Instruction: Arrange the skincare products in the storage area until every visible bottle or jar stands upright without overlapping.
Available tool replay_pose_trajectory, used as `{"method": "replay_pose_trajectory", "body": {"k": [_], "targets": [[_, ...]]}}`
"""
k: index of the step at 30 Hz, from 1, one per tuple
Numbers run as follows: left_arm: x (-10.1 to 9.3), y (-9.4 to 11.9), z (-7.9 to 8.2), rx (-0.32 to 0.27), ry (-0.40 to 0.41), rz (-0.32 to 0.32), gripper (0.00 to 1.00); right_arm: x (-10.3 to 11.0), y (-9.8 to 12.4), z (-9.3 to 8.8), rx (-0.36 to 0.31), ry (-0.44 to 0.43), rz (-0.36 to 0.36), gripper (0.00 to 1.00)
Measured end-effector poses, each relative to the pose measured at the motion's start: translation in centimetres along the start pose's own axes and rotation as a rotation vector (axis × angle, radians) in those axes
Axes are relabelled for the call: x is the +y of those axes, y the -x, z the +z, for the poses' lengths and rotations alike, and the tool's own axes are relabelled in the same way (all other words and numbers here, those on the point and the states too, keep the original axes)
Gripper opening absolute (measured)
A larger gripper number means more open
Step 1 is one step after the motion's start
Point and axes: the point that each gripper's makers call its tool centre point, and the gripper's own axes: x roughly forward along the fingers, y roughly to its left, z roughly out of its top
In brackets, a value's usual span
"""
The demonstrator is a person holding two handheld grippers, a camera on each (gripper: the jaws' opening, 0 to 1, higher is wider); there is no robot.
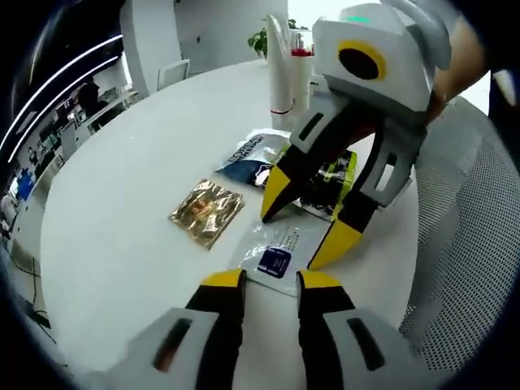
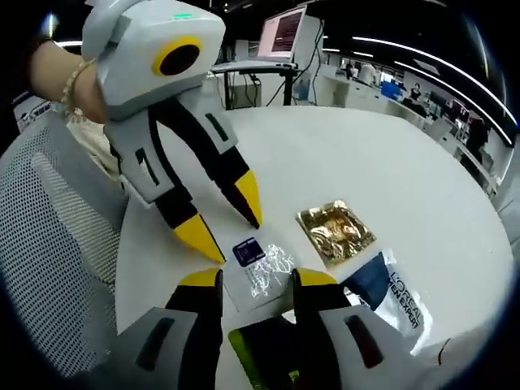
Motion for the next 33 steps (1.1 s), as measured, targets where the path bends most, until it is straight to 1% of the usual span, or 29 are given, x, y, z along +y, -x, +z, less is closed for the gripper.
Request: {"method": "replay_pose_trajectory", "body": {"k": [3,4,7,10,13,17,22,25,27,29,33], "targets": [[0.3,-0.2,0.0,0.004,-0.016,-0.027,0.25,0.0,-0.3,0.2,-0.006,-0.036,-0.03,0.33],[0.3,-0.2,0.0,0.006,-0.021,-0.032,0.25,0.0,-0.3,0.2,-0.008,-0.055,-0.046,0.33],[0.4,-0.3,0.0,0.009,-0.033,-0.042,0.25,-0.2,-0.4,0.1,-0.014,-0.09,-0.064,0.33],[0.5,-0.3,-0.1,0.01,-0.033,-0.047,0.25,-0.1,-0.3,0.2,-0.018,-0.093,-0.069,0.34],[0.5,-0.3,0.0,0.006,-0.028,-0.049,0.25,-0.1,-0.3,0.5,-0.036,-0.146,-0.054,0.36],[0.5,0.0,0.4,-0.001,-0.027,-0.039,0.25,-0.4,-0.1,0.5,-0.033,-0.148,-0.059,0.38],[0.6,0.2,1.0,-0.014,-0.012,-0.029,0.27,-0.7,0.9,0.7,-0.044,-0.159,-0.08,0.39],[0.6,0.4,1.2,-0.019,0.006,-0.017,0.31,-0.7,1.4,0.7,-0.051,-0.157,-0.092,0.43],[0.9,0.6,1.1,-0.001,-0.017,0.019,0.37,-0.6,2.0,0.7,-0.053,-0.169,-0.102,0.45],[0.9,0.8,1.1,0.002,-0.018,0.037,0.42,-0.6,2.7,0.6,-0.056,-0.18,-0.115,0.47],[0.9,1.4,1.0,0.006,0.021,0.077,0.49,-0.9,4.2,0.0,-0.064,-0.2,-0.148,0.51]]}}
